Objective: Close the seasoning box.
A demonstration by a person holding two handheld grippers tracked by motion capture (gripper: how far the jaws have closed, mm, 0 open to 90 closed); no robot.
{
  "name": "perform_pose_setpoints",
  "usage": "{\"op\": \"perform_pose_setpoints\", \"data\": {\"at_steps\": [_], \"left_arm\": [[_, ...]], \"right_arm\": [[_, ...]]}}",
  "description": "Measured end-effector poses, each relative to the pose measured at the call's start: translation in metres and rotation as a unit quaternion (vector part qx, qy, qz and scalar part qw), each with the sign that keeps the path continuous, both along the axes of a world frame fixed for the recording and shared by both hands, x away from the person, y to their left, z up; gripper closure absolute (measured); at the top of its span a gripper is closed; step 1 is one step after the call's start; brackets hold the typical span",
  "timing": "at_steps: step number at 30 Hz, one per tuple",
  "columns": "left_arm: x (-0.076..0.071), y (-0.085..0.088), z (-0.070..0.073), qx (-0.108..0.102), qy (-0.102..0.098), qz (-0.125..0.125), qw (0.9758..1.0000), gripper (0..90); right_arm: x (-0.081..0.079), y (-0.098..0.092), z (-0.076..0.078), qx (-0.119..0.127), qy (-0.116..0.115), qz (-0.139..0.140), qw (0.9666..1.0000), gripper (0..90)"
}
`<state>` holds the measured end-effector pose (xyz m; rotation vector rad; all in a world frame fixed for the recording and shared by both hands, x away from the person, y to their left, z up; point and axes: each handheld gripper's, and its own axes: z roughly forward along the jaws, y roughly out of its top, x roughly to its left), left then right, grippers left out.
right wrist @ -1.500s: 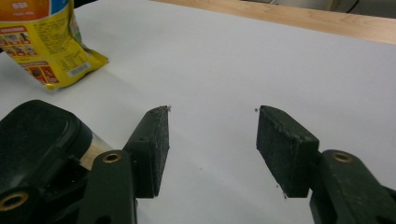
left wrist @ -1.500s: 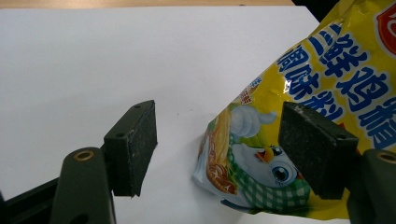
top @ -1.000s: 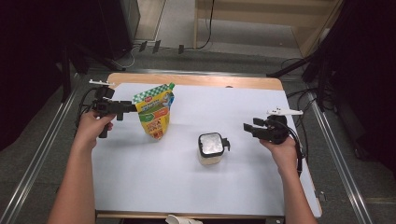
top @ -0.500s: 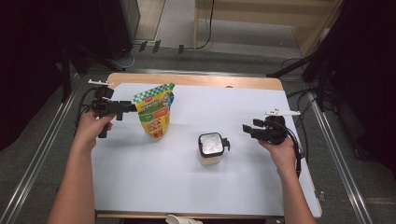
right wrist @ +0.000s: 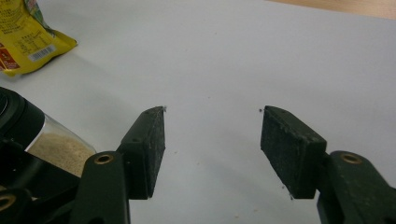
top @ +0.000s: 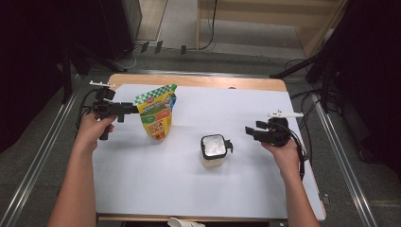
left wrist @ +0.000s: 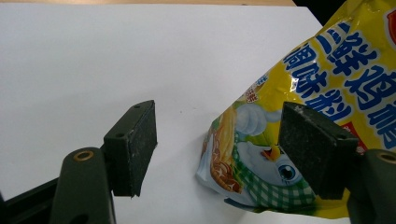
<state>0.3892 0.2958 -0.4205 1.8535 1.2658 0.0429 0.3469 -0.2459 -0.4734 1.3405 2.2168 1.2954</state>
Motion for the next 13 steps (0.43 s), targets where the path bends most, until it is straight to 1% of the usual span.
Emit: {"op": "perform_pose_setpoints", "data": {"at_steps": [3, 13], "left_arm": [[0.0002, -0.0003, -0.0004, 0.000, 0.000, -0.001, 1.0000, 28.8], [0.0004, 0.0008, -0.0011, 0.001, 0.002, 0.001, 1.0000, 28.8]], "right_arm": [[-0.0002, 0.0008, -0.0001, -0.003, 0.000, -0.001, 1.0000, 41.4], [0.0001, 0.0003, -0.0008, -0.001, 0.001, 0.000, 1.0000, 41.1]]}}
